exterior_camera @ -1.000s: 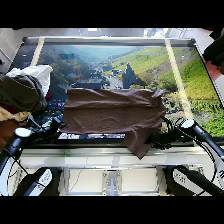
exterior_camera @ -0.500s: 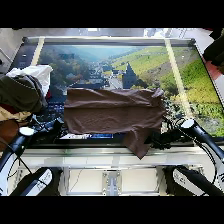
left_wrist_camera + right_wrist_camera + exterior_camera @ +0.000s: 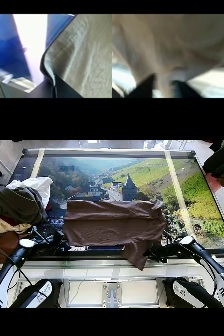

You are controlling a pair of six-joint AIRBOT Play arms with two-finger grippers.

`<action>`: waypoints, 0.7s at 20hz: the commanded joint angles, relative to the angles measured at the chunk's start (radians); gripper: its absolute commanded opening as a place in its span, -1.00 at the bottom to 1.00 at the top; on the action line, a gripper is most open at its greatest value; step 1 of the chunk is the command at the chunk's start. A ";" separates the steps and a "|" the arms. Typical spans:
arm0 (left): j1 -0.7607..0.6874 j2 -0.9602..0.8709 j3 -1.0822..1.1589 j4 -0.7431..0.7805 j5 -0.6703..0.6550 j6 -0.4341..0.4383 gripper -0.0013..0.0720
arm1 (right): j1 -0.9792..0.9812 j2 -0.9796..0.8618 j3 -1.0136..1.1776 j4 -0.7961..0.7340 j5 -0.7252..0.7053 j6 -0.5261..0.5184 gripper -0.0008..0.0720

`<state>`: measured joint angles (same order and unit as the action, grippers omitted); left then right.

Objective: Fold the shirts.

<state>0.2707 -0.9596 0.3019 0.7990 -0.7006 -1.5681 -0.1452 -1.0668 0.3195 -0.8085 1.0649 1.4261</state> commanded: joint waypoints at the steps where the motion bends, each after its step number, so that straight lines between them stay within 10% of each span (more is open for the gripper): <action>1: 0.002 0.011 0.005 0.001 -0.003 0.032 -0.94 | 0.001 0.003 0.006 0.161 -0.041 -0.138 -0.95; 7: 0.080 0.323 0.125 0.048 -0.307 0.121 -0.94 | 0.000 0.243 0.184 0.166 0.268 -0.155 -0.95; 14: 0.142 0.514 0.339 0.267 -0.441 0.049 -0.95 | 0.001 0.390 0.498 0.015 0.123 -0.039 -0.96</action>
<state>0.4034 -0.4541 0.5545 0.9993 -1.0637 -1.5280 -0.1452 -0.6880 0.7006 -0.7502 1.2640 1.3670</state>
